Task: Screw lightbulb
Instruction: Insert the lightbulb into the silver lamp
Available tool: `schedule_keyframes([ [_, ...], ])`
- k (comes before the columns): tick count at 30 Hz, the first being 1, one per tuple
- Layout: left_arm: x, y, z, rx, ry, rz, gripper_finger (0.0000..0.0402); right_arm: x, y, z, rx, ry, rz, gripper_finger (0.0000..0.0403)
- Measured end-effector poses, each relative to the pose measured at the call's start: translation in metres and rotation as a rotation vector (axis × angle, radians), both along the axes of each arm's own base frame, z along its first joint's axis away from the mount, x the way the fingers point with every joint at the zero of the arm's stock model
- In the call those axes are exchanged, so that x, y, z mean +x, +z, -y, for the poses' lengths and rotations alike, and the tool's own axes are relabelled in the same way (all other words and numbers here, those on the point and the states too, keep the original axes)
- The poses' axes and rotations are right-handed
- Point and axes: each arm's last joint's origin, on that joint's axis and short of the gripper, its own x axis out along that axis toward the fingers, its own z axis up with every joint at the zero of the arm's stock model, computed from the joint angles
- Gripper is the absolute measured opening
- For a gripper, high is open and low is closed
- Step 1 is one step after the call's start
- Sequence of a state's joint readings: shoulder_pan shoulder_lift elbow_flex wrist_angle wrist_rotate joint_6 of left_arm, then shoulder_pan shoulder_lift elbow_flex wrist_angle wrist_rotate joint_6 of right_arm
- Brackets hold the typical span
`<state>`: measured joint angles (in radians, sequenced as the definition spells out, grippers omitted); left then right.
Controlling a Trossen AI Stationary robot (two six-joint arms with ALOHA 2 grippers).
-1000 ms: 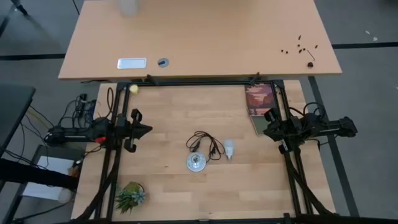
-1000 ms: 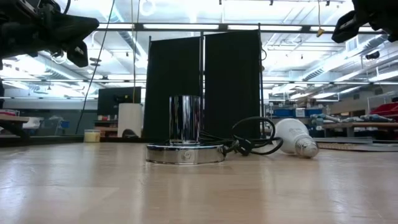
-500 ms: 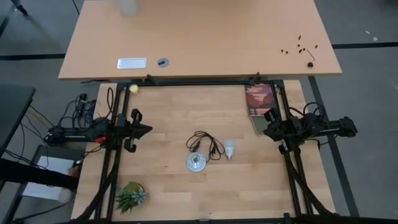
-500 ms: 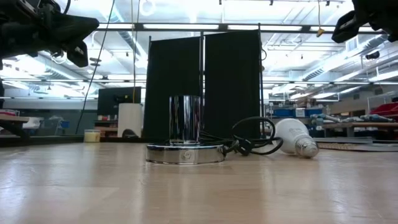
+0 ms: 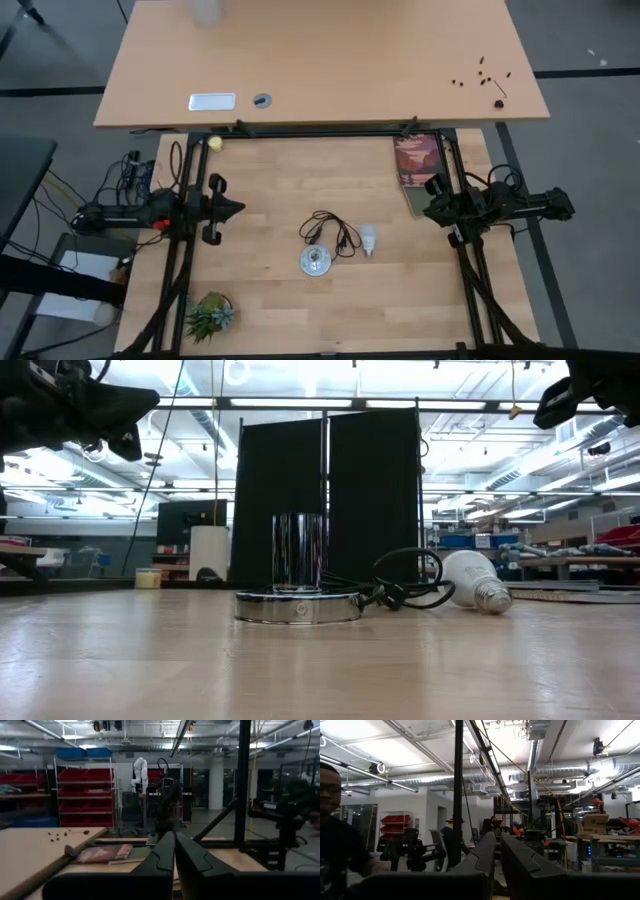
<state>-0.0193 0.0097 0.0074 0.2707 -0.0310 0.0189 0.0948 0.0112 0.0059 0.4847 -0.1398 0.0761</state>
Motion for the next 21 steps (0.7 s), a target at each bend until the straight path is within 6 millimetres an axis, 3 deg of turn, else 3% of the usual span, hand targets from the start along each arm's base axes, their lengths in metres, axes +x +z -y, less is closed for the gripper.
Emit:
schedule_keyframes([
  [8,0.0,0.001,0.0,0.14,0.044,0.004,0.0019,0.0,0.0,0.0,0.006,-0.011,0.003,0.0039],
  [16,0.0,0.001,0.0,0.146,0.046,0.011,0.0019,0.0,0.001,0.0,0.009,-0.013,0.008,0.0039],
  [21,-0.004,0.012,0.0,0.119,0.048,0.128,0.0019,0.0,0.001,0.0,0.008,-0.014,0.008,0.0039],
])
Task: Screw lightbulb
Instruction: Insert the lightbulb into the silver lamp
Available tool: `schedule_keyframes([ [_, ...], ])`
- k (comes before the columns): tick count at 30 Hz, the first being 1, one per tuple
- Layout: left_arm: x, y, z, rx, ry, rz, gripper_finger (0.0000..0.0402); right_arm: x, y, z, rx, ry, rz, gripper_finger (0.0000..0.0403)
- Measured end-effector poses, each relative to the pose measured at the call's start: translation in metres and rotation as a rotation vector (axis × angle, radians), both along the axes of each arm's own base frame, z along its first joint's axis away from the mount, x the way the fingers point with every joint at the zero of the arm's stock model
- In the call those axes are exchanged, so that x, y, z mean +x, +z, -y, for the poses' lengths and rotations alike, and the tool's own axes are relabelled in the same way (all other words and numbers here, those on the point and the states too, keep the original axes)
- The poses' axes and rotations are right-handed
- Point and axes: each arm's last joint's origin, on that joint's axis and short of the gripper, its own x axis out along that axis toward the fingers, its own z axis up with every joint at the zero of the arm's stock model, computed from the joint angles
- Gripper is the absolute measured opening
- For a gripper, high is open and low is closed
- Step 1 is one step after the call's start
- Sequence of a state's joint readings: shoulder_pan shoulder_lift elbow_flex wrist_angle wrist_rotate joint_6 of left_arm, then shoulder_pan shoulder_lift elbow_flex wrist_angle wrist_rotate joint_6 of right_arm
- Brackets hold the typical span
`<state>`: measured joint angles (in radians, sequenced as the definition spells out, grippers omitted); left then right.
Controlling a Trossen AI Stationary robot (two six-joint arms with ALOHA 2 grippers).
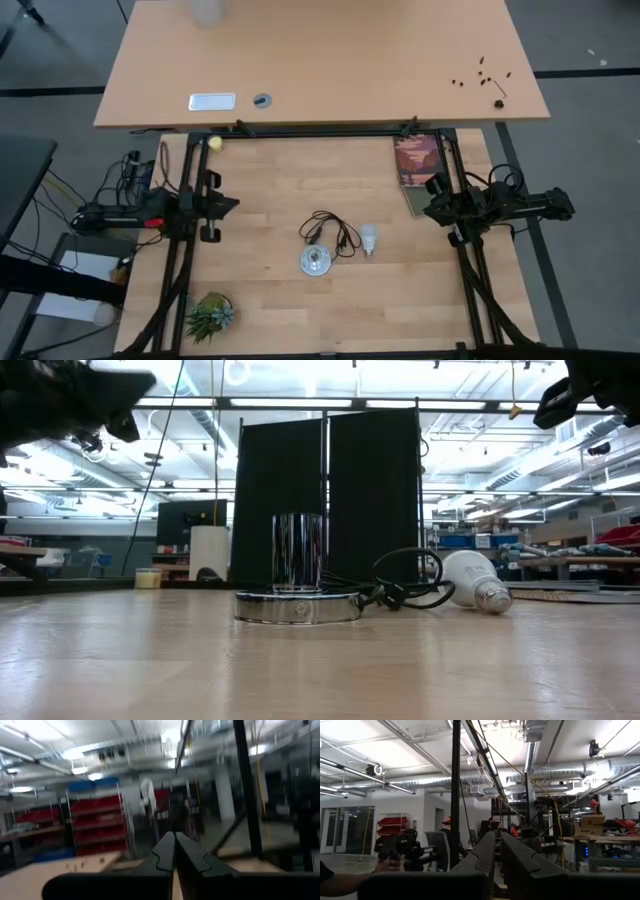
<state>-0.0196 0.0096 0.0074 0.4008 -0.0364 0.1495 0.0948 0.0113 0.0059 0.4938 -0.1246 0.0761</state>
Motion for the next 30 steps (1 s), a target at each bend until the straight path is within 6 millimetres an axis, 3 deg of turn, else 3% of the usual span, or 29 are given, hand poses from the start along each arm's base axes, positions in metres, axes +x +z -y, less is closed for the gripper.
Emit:
schedule_keyframes([
  [7,-0.006,0.012,0.0,-0.187,-0.093,0.148,0.0019,0.0,0.0,0.0,0.002,-0.003,-0.001,0.0039],
  [22,-0.008,0.014,-0.002,-0.16,0.004,0.173,0.0019,0.001,-0.001,0.0,0.028,0.0,-0.023,0.0039],
  [30,0.0,0.007,-0.003,-0.206,0.015,0.084,0.0019,0.004,-0.008,0.001,0.167,0.047,-0.132,0.0039],
])
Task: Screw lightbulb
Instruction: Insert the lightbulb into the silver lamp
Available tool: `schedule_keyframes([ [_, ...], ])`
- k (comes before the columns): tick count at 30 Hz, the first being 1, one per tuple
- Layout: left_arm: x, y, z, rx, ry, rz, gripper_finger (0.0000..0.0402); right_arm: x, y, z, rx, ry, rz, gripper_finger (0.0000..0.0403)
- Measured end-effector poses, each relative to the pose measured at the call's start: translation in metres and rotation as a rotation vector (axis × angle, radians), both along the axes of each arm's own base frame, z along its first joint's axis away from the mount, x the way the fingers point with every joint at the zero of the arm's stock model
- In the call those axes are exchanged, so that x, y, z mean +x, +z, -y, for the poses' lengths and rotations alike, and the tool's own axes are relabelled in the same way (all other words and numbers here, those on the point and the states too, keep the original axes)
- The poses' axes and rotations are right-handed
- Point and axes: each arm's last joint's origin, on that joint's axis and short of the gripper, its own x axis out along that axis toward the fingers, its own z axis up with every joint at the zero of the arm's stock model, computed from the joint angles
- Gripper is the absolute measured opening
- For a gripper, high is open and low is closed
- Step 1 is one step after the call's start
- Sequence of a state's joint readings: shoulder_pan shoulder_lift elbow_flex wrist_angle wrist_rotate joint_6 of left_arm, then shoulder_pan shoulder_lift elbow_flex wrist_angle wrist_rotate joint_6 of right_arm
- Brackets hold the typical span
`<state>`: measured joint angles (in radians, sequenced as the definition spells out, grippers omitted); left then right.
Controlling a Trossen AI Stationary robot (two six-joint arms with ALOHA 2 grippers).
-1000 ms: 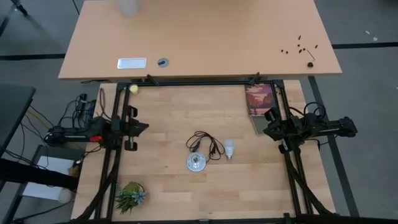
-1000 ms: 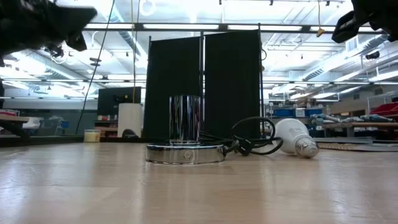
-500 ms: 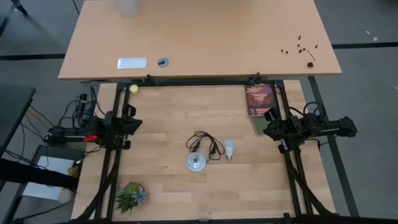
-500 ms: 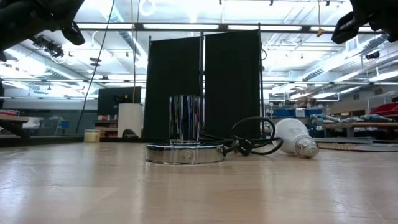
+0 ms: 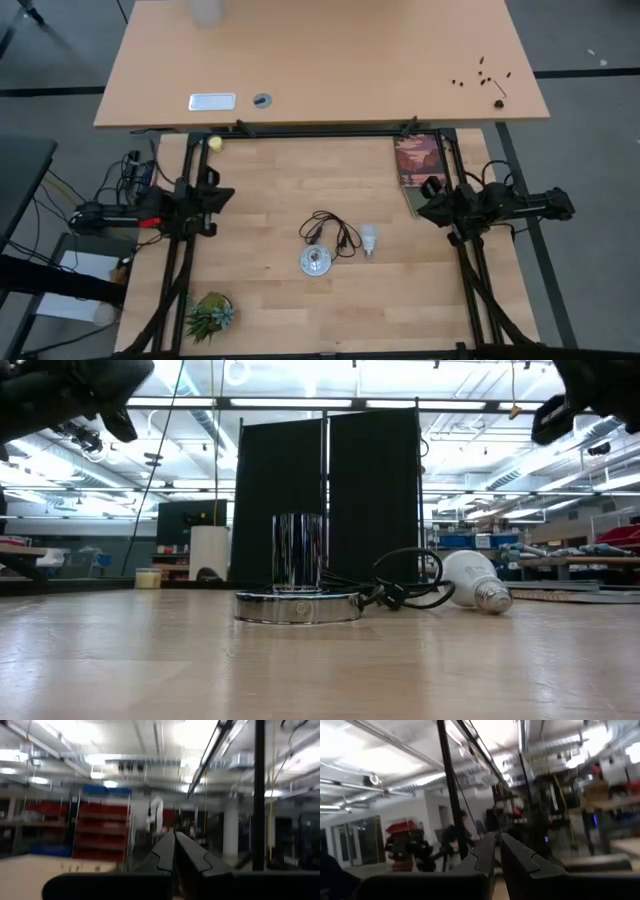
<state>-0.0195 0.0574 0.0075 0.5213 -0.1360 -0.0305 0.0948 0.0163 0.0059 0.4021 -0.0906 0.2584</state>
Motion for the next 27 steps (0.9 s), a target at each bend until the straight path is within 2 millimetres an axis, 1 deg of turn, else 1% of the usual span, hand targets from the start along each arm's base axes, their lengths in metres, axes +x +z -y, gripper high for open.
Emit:
schedule_keyframes([
  [3,0.01,-0.007,0.0,-0.031,0.002,-0.125,0.0019,0.004,-0.008,0.002,0.023,-0.052,-0.093,0.0039],
  [5,0.016,-0.005,-0.001,-0.065,0.018,-0.179,0.0019,0.006,-0.011,0.003,0.053,-0.072,-0.136,0.0039],
  [10,0.038,0.006,-0.001,-0.079,0.055,-0.295,0.0019,0.011,-0.019,0.002,0.088,-0.069,-0.227,0.0041],
  [14,0.061,0.016,-0.001,-0.035,0.063,-0.395,0.0021,0.017,-0.03,0.001,0.14,-0.064,-0.417,0.0044],
  [17,0.082,0.026,0.0,-0.03,0.063,-0.442,0.0031,0.021,-0.037,-0.001,0.173,-0.078,-0.548,0.0044],
  [21,0.113,0.043,0.001,-0.028,0.064,-0.526,0.0056,0.027,-0.038,-0.005,0.184,-0.07,-0.624,0.0044],
  [24,0.138,0.048,0.001,-0.028,0.065,-0.643,0.0076,0.032,-0.04,-0.008,0.188,-0.085,-0.686,0.0044],
  [27,0.163,0.054,0.002,-0.067,0.064,-0.694,0.0091,0.038,-0.042,-0.012,0.191,-0.094,-0.748,0.0044],
])
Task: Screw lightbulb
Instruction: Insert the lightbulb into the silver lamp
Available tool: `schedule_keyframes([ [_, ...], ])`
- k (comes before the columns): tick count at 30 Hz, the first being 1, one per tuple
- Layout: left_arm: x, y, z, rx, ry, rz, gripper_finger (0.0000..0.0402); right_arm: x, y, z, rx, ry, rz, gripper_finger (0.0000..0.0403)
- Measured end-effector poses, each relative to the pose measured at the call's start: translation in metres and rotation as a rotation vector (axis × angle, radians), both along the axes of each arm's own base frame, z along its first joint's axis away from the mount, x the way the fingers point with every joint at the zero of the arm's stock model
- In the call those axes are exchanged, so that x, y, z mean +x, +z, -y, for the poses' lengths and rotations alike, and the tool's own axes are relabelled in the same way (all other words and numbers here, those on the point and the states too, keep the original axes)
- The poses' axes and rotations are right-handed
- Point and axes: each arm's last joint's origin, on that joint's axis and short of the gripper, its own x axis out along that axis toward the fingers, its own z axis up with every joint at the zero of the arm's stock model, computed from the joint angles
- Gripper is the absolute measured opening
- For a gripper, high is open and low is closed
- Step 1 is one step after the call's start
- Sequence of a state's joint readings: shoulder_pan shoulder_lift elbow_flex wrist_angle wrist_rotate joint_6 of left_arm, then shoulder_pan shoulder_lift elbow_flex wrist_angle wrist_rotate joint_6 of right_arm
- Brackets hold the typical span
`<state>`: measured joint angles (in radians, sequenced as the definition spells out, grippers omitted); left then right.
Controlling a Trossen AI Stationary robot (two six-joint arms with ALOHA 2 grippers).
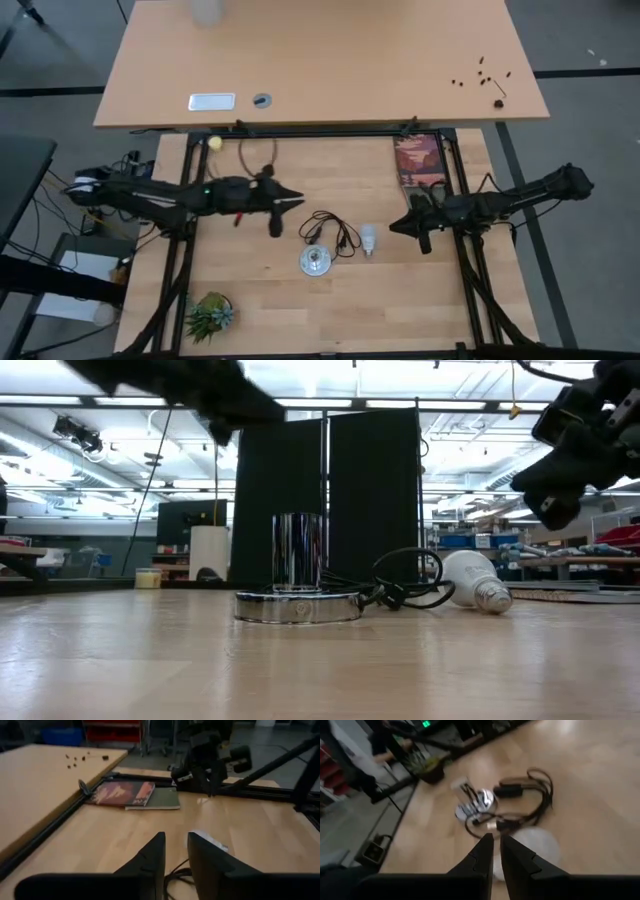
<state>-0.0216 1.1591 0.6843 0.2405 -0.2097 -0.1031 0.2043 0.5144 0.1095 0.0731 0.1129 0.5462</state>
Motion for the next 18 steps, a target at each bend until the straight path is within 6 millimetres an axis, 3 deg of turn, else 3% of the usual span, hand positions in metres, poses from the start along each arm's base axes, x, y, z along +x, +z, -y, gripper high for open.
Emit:
schedule_keyframes([
  [8,0.056,-0.005,0.006,-0.064,-0.004,-0.129,0.0106,0.012,-0.017,-0.014,0.023,-0.007,-0.196,0.0044],
  [18,0.115,-0.042,0.008,-0.2,0.036,-0.224,0.0106,0.03,-0.029,-0.03,0.035,-0.063,-0.303,0.0044],
])
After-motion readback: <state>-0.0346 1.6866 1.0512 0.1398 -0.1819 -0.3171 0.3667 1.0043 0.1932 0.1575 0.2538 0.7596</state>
